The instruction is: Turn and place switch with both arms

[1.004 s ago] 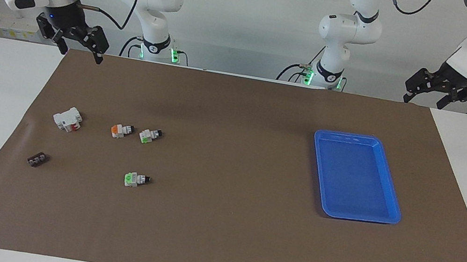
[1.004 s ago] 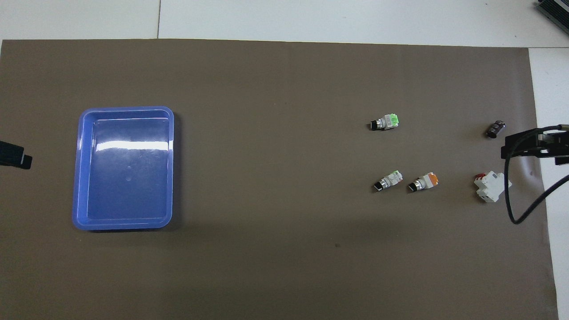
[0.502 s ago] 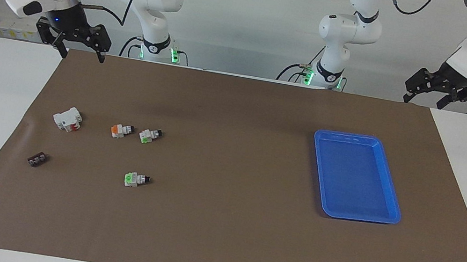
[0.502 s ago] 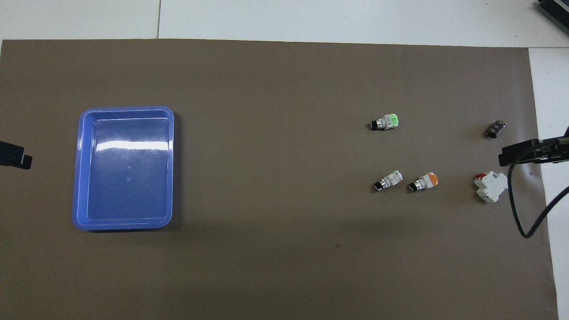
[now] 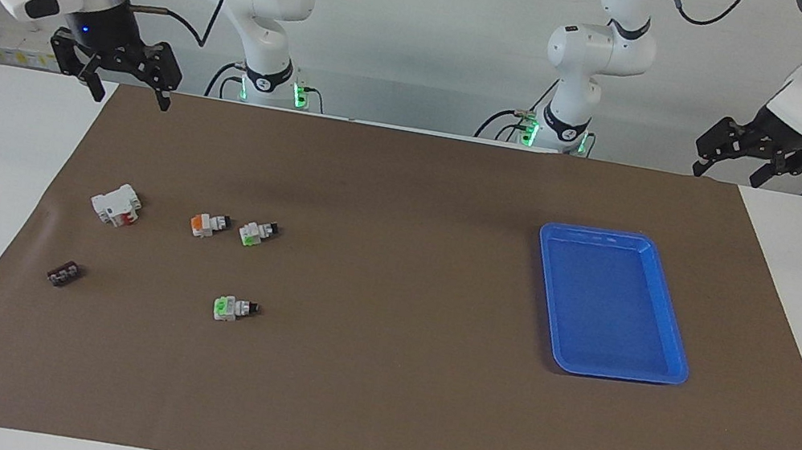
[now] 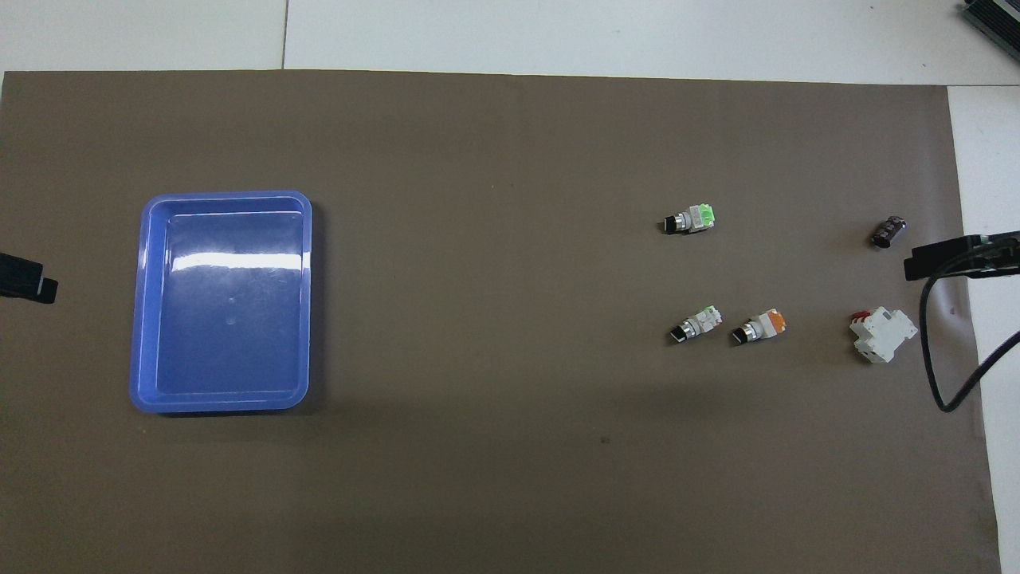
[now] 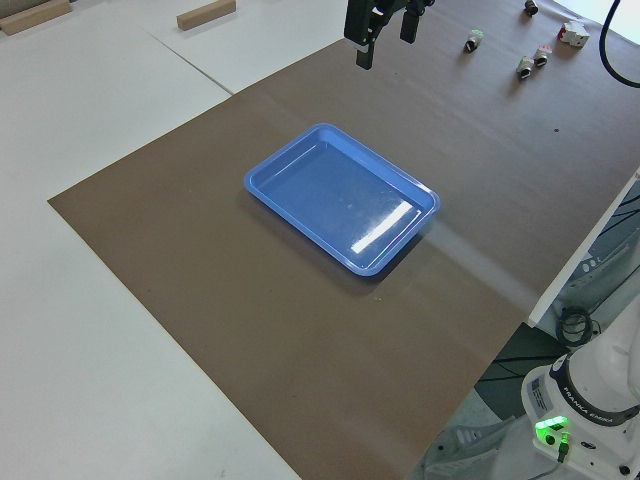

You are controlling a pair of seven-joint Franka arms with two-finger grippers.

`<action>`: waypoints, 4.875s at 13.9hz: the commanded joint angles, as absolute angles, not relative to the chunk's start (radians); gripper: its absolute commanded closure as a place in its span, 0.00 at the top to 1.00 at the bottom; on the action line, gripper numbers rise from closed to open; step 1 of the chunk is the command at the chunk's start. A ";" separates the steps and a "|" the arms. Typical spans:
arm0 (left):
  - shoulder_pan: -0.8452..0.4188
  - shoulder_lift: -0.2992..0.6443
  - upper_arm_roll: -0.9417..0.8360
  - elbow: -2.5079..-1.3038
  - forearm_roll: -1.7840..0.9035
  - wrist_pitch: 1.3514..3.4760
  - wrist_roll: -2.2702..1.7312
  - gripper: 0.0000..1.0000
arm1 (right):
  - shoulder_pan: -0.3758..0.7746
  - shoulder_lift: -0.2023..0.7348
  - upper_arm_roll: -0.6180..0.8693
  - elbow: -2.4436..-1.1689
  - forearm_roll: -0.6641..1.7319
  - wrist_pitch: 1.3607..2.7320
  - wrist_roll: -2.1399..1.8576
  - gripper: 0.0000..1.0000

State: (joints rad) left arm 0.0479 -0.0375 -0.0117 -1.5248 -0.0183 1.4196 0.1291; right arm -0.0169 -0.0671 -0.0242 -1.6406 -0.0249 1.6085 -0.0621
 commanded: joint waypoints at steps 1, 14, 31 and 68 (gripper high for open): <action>0.060 -0.044 -0.015 -1.532 -0.025 1.411 0.143 1.00 | -0.032 -0.120 -0.012 -1.744 -0.017 1.689 0.062 1.00; 0.060 -0.044 -0.015 -1.532 -0.025 1.411 0.143 1.00 | 0.103 0.103 -0.009 -2.110 0.218 2.172 1.295 1.00; 0.060 -0.044 -0.015 -1.532 -0.025 1.411 0.143 1.00 | 0.120 0.115 -0.009 -2.321 0.290 2.416 1.158 0.92; -0.096 -0.115 -0.026 -1.753 -0.467 1.670 -0.161 0.93 | 0.495 0.140 0.072 -1.805 0.806 2.364 1.732 0.00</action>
